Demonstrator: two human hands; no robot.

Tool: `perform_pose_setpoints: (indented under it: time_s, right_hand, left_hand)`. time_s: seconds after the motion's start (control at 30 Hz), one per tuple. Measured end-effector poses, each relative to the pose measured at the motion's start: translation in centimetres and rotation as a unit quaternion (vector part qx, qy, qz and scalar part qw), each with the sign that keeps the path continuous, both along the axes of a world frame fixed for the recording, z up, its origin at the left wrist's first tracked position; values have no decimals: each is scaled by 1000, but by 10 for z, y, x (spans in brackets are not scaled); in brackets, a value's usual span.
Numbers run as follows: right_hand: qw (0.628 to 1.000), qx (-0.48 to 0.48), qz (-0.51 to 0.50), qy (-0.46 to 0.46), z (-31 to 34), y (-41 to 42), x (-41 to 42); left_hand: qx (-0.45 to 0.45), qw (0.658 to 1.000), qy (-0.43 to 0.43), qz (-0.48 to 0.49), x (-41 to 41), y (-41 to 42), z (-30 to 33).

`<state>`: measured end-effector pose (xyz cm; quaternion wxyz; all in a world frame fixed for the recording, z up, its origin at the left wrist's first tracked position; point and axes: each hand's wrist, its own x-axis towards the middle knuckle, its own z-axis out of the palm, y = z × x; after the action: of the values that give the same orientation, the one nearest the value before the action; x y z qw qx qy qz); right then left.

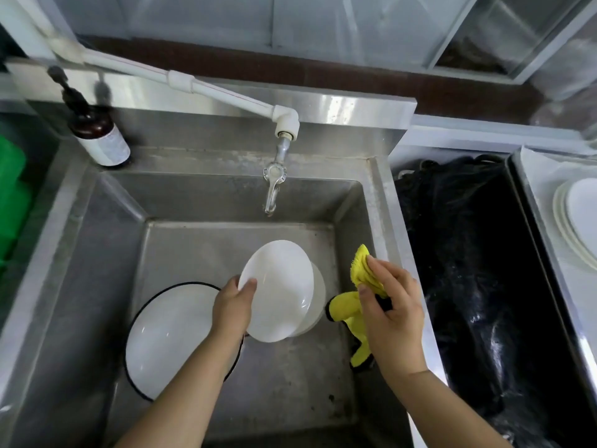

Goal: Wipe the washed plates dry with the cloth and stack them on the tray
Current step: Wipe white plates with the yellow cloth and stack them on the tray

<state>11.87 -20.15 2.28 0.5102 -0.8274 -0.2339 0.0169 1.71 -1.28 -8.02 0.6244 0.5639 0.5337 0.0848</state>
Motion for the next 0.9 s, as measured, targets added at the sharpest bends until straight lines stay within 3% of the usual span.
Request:
perform_pose_setpoints:
  time_s: [0.23, 0.3, 0.4, 0.63, 0.9]
  right_hand:
    - [995, 0, 58, -85, 36, -4, -6]
    - [994, 3, 75, -73, 49, -5, -8]
    - [991, 29, 116, -61, 70, -5, -11]
    - [968, 129, 172, -132, 154, 6, -12]
    - [901, 282, 153, -292, 256, 38, -18]
  left_hand:
    - [241, 962, 46, -118, -41, -6, 85]
    - [286, 949, 44, -126, -48, -11, 114]
    - [321, 939, 33, -114, -55, -20, 160]
    - [431, 902, -19, -29, -64, -50, 267]
    - [418, 887, -178, 84, -67, -82, 372]
